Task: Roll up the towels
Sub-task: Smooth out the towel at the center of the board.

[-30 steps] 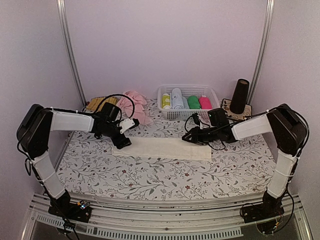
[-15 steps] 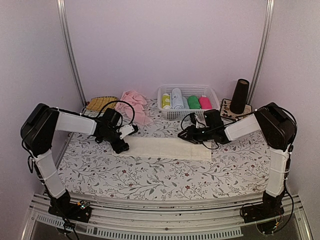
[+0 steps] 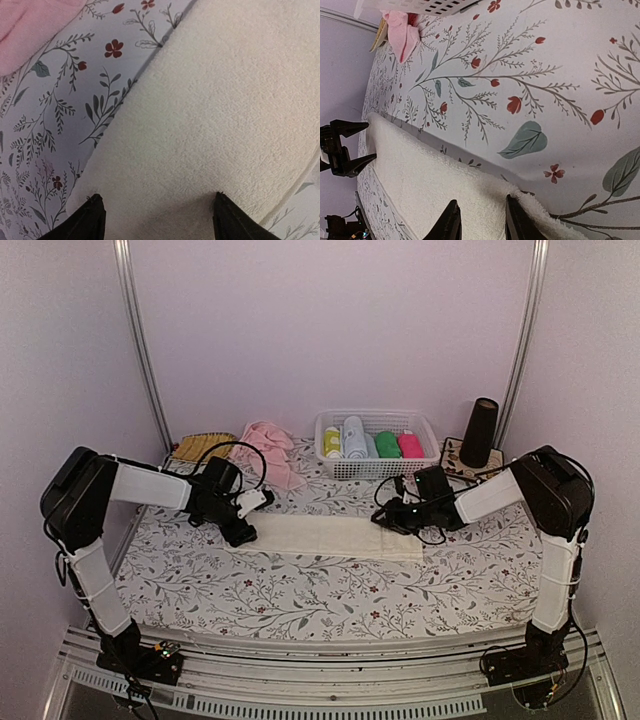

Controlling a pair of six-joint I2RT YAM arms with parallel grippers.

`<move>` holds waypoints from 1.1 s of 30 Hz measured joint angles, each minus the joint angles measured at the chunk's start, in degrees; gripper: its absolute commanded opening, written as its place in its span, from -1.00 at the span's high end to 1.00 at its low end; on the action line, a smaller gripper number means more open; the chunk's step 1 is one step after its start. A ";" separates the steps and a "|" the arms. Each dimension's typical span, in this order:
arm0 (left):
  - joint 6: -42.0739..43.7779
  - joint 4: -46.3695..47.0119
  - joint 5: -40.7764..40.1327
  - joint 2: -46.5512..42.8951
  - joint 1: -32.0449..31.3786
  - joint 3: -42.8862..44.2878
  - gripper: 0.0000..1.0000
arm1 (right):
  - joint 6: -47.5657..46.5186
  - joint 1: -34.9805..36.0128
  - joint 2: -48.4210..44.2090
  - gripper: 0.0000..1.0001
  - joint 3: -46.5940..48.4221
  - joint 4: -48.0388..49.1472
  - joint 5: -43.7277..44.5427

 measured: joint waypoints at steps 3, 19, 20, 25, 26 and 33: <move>-0.02 0.04 0.15 0.00 0.13 -0.04 -0.48 | -0.55 0.00 -0.22 0.34 -0.87 -0.68 1.44; -0.28 0.22 0.13 0.00 1.64 -0.13 -0.48 | -1.40 -1.31 -8.20 0.25 -8.37 -3.87 10.75; -0.28 0.22 0.13 0.00 1.70 -0.13 -0.49 | -1.42 -1.60 -8.68 0.24 -8.81 -4.07 11.19; -0.28 0.15 0.17 -0.02 1.92 -0.13 -0.51 | -1.57 -3.23 -11.13 0.22 -10.69 -5.29 12.70; -0.31 0.13 0.20 -0.02 1.97 -0.13 -0.51 | -1.60 -3.45 -11.56 0.22 -10.95 -5.46 12.98; -0.31 -0.94 0.13 -0.48 2.49 -0.13 -0.69 | -2.01 -4.13 -14.97 0.20 -11.85 -7.98 13.75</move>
